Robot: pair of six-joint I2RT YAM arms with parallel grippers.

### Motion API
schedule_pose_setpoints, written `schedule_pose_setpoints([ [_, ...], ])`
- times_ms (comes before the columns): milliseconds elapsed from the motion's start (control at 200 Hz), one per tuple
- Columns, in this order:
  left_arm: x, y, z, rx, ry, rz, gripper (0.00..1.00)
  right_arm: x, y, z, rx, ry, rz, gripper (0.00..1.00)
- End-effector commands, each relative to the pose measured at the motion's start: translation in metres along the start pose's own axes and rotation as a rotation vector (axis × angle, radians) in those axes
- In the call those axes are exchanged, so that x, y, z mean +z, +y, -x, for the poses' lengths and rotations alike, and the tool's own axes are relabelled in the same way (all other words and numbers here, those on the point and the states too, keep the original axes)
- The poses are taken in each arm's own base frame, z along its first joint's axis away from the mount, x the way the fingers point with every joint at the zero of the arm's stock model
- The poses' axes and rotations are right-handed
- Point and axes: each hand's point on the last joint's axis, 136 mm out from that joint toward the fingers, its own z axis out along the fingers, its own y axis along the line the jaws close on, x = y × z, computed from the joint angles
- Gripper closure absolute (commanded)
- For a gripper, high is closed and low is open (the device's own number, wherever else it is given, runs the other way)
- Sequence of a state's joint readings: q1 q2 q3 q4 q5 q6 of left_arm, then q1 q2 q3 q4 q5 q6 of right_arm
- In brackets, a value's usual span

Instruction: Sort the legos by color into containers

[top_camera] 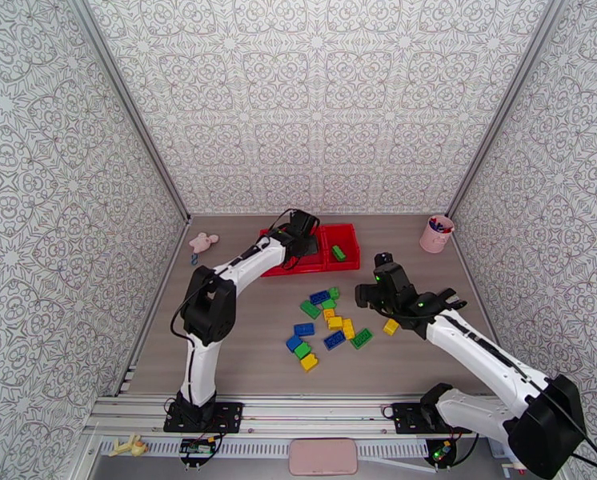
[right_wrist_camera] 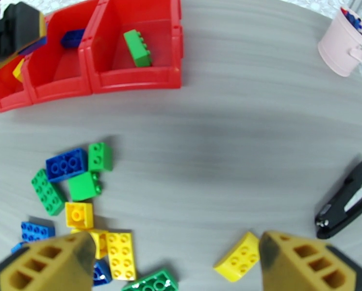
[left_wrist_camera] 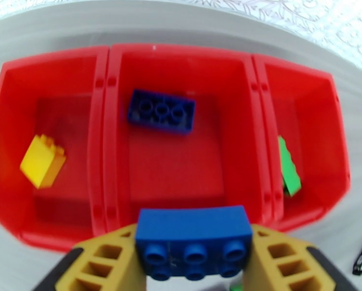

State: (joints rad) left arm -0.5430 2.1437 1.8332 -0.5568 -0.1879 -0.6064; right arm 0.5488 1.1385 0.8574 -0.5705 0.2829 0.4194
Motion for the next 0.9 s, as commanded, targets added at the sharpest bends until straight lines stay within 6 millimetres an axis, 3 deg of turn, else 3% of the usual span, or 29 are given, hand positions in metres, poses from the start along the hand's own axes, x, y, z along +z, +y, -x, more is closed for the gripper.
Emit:
schedule_pose_setpoints([
  [0, 0.006, 0.002, 0.014, 0.008, -0.005, 0.001, 0.47, -0.003, -0.017, -0.008, -0.004, 0.013, -0.067, 0.08],
  [140, 0.013, 0.002, 0.020, 0.016, -0.022, -0.011, 0.39, -0.009, -0.022, -0.009, 0.009, 0.005, -0.081, 0.08],
  [250, 0.007, 0.000, 0.026, 0.035, -0.039, -0.014, 0.31, -0.014, -0.030, -0.013, 0.030, 0.001, -0.105, 0.08],
  [375, -0.012, -0.012, 0.028, 0.090, -0.067, -0.056, 0.20, -0.016, -0.041, -0.024, 0.061, 0.016, -0.136, 0.08],
  [510, -0.045, -0.032, 0.021, 0.186, -0.118, -0.125, 0.08, -0.014, -0.047, -0.034, 0.114, 0.043, -0.146, 0.09],
  [590, -0.065, -0.043, 0.007, 0.262, -0.132, -0.187, 0.01, -0.012, -0.051, -0.041, 0.154, 0.067, -0.157, 0.09],
  [755, -0.103, -0.062, -0.045, 0.471, -0.149, -0.331, 0.00, -0.003, -0.062, -0.056, 0.222, 0.106, -0.191, 0.09],
  [895, -0.146, -0.083, -0.090, 0.686, -0.218, -0.497, 0.00, 0.005, -0.068, -0.071, 0.290, 0.167, -0.208, 0.09],
])
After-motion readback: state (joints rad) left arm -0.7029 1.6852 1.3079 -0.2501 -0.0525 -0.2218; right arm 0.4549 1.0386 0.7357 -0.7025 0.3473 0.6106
